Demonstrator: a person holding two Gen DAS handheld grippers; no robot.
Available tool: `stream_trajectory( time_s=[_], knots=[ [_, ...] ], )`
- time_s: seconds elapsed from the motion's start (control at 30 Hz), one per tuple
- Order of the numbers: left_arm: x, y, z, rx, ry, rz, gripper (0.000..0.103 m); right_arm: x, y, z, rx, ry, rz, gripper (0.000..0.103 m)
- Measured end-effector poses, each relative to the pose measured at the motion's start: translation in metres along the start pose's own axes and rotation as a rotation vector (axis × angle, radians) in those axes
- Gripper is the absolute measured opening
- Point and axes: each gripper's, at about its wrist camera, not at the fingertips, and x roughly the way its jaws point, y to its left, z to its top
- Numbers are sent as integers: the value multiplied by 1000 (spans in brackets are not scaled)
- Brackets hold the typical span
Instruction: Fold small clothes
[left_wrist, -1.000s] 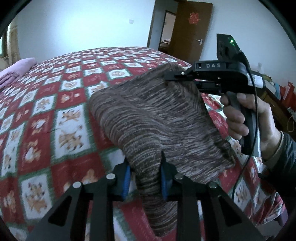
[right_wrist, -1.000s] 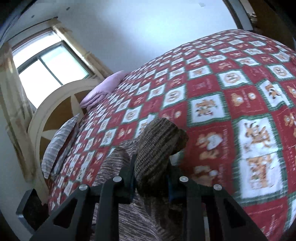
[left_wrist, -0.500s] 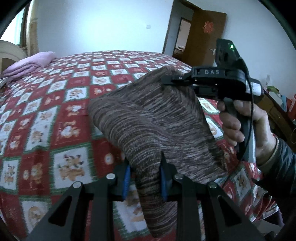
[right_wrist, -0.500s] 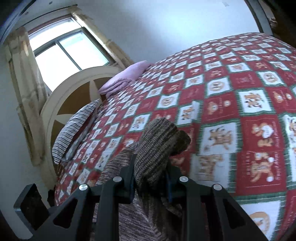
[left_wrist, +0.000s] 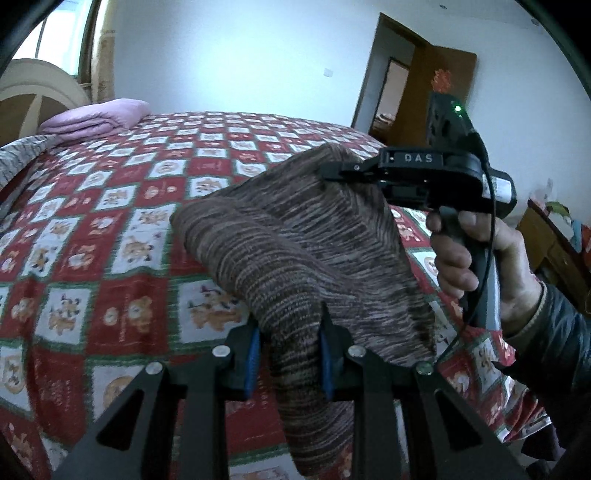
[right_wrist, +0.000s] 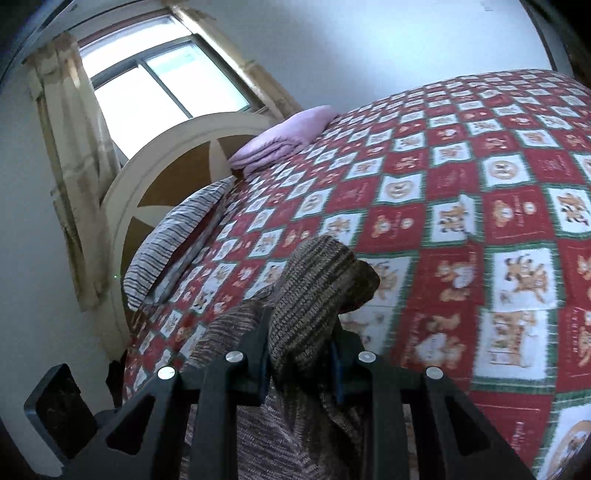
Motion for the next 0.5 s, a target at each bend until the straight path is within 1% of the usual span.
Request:
stream_trajectory(
  time_s=[0.27, 0.5],
  knots=[
    [-27, 25, -6, -31, -48, 57, 27, 32, 42, 9, -50, 29, 59, 26],
    [-39, 46, -13, -60, -67, 97, 27, 63, 73, 12, -88, 64, 92, 26]
  ],
)
